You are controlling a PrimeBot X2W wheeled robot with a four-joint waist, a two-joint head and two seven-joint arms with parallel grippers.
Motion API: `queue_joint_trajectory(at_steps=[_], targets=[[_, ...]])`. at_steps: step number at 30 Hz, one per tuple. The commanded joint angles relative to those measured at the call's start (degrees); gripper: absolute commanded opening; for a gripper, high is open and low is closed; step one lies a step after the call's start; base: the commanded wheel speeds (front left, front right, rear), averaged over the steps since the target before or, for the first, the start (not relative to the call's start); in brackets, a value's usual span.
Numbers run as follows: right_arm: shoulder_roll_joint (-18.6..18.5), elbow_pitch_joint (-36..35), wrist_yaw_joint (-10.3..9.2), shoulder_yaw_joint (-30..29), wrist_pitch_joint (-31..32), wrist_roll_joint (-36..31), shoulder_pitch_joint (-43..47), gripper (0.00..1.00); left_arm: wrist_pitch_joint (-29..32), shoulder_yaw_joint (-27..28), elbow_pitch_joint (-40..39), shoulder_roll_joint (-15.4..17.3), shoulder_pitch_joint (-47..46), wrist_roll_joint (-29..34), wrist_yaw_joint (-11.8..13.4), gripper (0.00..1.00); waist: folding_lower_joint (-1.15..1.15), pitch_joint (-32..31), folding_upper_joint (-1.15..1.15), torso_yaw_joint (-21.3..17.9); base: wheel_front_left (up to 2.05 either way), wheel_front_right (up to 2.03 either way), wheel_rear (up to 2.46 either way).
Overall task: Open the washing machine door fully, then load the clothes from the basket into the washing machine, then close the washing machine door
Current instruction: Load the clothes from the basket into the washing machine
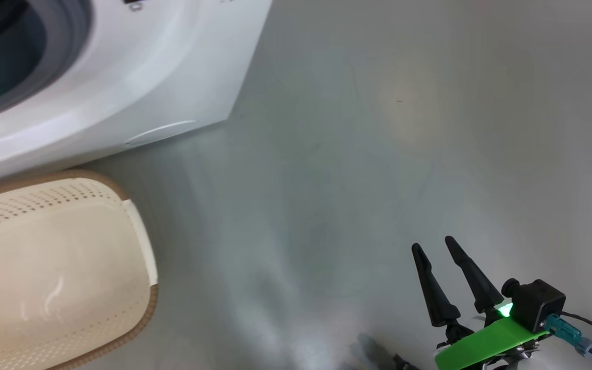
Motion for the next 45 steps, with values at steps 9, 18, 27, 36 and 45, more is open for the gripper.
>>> queue_joint_trajectory(at_steps=[9,18,27,36,45], targets=[[-1.6,-0.3,0.09,1.1,-0.3,0.3,-0.8,1.0,-2.8,0.6,-0.9,-3.0,2.8,-1.8,1.8,1.0,0.0,-4.4,0.0,6.5,0.0,0.0,0.0],[-2.3,0.2,0.09,1.0,-0.3,-0.2,-3.1,1.0,-6.9,1.3,-0.9,-8.2,8.7,-4.4,0.1,1.0,0.0,-10.1,0.0,11.8,0.0,0.0,0.0],[-2.5,0.1,0.09,-1.2,-0.3,-0.7,-1.8,1.0,-10.7,4.1,-2.6,-12.0,17.6,-9.0,-3.6,1.0,0.0,-16.3,0.0,15.9,0.0,0.0,0.0],[-2.4,0.1,0.09,-3.7,-0.3,-1.6,0.8,1.0,-11.4,6.0,-14.1,-13.0,31.2,-9.1,-4.7,1.0,0.0,-21.6,0.0,18.7,0.0,0.0,0.0],[-2.1,-0.6,0.09,-5.9,-0.3,-2.5,5.1,1.0,-11.4,8.6,-35.0,-13.7,55.8,-5.4,-5.9,1.0,0.0,-27.6,0.0,20.4,0.0,0.0,0.0]])
